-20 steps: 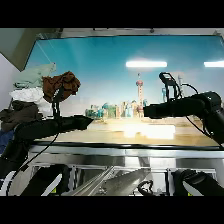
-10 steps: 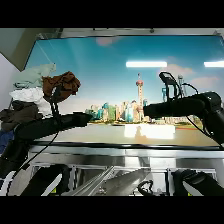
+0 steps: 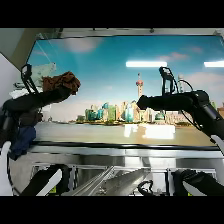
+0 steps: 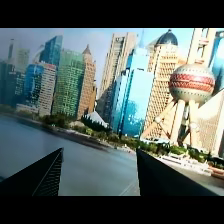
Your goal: Fold the shirts.
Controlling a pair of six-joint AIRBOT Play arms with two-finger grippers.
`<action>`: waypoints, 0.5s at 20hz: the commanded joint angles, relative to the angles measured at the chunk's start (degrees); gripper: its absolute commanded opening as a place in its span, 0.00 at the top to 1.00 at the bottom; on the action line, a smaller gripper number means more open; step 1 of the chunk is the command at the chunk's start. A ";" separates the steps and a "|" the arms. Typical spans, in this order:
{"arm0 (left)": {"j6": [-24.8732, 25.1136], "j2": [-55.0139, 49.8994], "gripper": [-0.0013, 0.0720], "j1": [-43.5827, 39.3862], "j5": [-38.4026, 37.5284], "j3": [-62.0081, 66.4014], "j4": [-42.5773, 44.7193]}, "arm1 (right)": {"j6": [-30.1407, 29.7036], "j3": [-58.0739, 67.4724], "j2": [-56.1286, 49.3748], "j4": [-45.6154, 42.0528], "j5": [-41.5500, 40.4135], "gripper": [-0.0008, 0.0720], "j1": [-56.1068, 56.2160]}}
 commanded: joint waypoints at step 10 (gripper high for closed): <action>0.52 -43.43 0.04 16.37 -3.69 21.09 -3.72 | 3.63 0.02 -3.43 1.53 1.16 0.29 0.00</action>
